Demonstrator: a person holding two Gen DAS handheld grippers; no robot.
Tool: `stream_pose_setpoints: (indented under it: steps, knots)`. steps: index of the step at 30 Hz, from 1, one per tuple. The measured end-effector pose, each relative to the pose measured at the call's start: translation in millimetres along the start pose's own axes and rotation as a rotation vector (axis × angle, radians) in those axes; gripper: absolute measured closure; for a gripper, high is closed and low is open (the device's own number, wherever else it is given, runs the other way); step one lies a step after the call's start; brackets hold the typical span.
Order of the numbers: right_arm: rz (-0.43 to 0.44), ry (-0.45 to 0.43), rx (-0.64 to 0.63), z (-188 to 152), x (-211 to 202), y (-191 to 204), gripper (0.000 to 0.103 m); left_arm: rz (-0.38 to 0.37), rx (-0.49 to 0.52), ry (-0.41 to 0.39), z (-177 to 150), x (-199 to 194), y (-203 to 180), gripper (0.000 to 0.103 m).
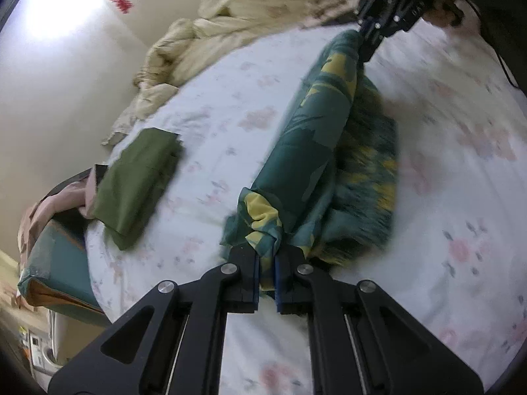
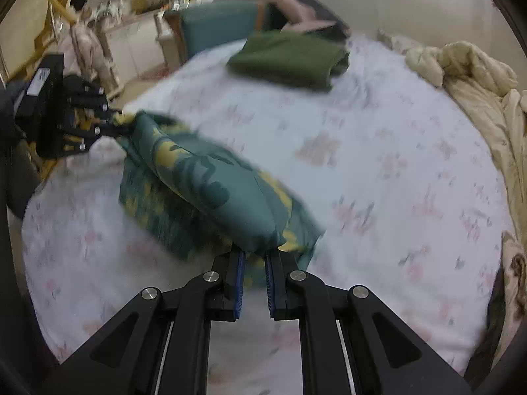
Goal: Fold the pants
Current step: 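Fold the lifted edge over the shorts with both grippers and lower it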
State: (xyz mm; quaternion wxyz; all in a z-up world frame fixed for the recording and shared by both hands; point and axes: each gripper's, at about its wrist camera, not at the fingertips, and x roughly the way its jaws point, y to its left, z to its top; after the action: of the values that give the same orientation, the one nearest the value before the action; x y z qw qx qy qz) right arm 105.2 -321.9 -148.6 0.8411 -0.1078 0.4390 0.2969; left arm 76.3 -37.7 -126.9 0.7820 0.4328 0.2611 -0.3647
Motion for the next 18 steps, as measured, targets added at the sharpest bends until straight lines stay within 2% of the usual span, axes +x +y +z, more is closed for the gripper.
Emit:
stream_pose_setpoints:
  steps: [2, 5, 7, 9, 10, 11, 14, 16, 18]
  knots:
    - [0.000, 0.053, -0.024, -8, 8, 7, 0.093, -0.038, 0.021, 0.035, -4, 4, -14, 0.098]
    - [-0.015, 0.124, -0.029, -19, 21, 11, 0.093, -0.054, 0.059, 0.107, -8, 13, -29, 0.095]
    - [-0.015, 0.169, -0.002, -27, 29, 8, 0.093, -0.056, 0.025, 0.134, -6, 13, -26, 0.095]
    - [-0.013, 0.181, 0.018, -29, 28, 7, 0.093, -0.083, -0.035, 0.158, -3, 10, -18, 0.083]
    - [-0.020, 0.184, 0.020, -28, 26, 6, 0.093, -0.097, -0.068, 0.183, -3, 8, -16, 0.065]
    - [-0.033, 0.183, 0.026, -26, 22, 5, 0.093, -0.136, -0.111, 0.206, -2, 4, -11, 0.055]
    - [-0.056, 0.163, 0.102, -16, -2, -5, 0.092, -0.255, -0.139, 0.204, -3, -14, -5, 0.055]
    - [-0.103, 0.123, 0.180, -11, -24, -19, 0.091, -0.282, -0.186, 0.177, -4, -29, 9, 0.055]
    - [-0.109, 0.040, 0.284, -5, -43, -32, 0.088, -0.293, -0.341, 0.123, -3, -41, 40, 0.055]
